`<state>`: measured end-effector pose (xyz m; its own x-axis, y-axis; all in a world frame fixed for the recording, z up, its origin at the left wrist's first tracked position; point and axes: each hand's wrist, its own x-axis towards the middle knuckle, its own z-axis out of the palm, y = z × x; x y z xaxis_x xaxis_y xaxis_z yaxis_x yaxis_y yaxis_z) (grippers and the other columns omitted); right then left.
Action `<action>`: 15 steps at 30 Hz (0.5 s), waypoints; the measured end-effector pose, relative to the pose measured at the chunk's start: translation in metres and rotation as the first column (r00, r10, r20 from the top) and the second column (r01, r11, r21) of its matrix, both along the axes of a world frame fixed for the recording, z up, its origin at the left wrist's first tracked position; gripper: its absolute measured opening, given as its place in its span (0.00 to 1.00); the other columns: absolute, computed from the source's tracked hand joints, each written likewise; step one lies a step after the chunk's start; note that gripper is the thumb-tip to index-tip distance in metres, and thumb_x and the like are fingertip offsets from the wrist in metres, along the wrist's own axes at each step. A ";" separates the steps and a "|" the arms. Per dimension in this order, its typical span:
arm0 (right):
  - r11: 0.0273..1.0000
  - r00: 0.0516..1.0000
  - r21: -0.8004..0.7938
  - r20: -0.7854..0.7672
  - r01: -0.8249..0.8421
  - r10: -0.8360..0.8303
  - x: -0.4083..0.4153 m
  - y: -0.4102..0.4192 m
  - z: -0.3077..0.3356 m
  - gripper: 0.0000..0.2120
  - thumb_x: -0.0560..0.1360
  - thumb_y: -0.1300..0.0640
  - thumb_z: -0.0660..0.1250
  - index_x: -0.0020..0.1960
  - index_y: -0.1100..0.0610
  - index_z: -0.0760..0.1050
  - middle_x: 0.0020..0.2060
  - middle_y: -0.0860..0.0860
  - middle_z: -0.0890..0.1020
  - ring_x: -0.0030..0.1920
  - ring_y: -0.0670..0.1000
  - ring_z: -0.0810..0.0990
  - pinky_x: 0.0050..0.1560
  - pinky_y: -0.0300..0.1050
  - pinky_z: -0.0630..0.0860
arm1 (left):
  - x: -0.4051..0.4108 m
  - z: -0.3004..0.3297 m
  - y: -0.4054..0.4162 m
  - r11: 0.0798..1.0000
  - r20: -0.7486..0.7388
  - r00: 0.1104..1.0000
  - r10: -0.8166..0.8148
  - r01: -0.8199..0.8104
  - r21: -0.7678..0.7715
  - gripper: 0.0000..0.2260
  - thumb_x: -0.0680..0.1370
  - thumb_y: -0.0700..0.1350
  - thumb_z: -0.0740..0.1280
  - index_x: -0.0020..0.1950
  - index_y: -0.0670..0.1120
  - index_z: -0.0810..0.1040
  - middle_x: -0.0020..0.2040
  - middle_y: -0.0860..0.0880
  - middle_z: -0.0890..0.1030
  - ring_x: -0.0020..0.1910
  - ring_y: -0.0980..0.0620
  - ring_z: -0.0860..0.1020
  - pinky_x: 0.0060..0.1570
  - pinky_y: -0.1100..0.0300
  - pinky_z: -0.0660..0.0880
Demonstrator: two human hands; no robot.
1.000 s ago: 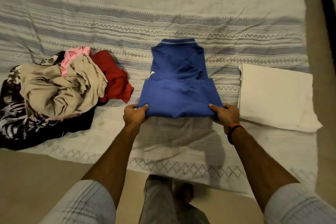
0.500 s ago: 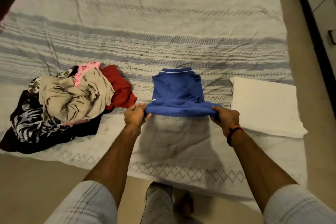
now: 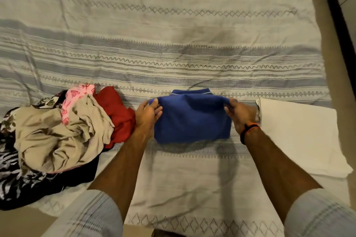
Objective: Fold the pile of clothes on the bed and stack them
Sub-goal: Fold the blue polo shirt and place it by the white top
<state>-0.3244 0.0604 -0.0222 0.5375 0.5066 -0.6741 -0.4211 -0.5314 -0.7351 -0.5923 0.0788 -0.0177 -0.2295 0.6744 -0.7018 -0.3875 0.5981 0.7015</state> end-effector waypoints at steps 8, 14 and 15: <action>0.547 0.340 -0.388 0.485 -0.742 0.806 -0.018 -0.002 -0.042 0.35 0.74 0.49 0.73 0.76 0.57 0.65 0.73 0.56 0.69 0.72 0.58 0.68 0.72 0.55 0.66 | 0.016 -0.064 -0.013 0.585 -0.702 0.314 -0.639 0.791 -0.180 0.37 0.75 0.52 0.73 0.79 0.49 0.60 0.79 0.44 0.59 0.77 0.43 0.60 0.73 0.47 0.61; 0.173 -0.198 -0.615 0.486 -0.769 0.851 -0.023 -0.003 -0.071 0.40 0.78 0.40 0.64 0.81 0.52 0.47 0.80 0.57 0.47 0.79 0.59 0.50 0.78 0.56 0.53 | 0.034 -0.088 -0.012 0.419 -0.746 0.000 -0.666 0.827 -0.375 0.33 0.82 0.57 0.60 0.81 0.48 0.49 0.81 0.46 0.45 0.80 0.45 0.44 0.78 0.48 0.44; 0.221 -0.141 -0.587 0.508 -0.779 0.850 -0.025 0.001 -0.073 0.39 0.79 0.41 0.63 0.81 0.54 0.48 0.80 0.57 0.49 0.79 0.58 0.51 0.78 0.55 0.53 | 0.035 -0.088 -0.007 0.516 -0.766 0.084 -0.637 0.785 -0.342 0.32 0.82 0.54 0.60 0.81 0.45 0.50 0.81 0.46 0.47 0.80 0.45 0.46 0.78 0.49 0.46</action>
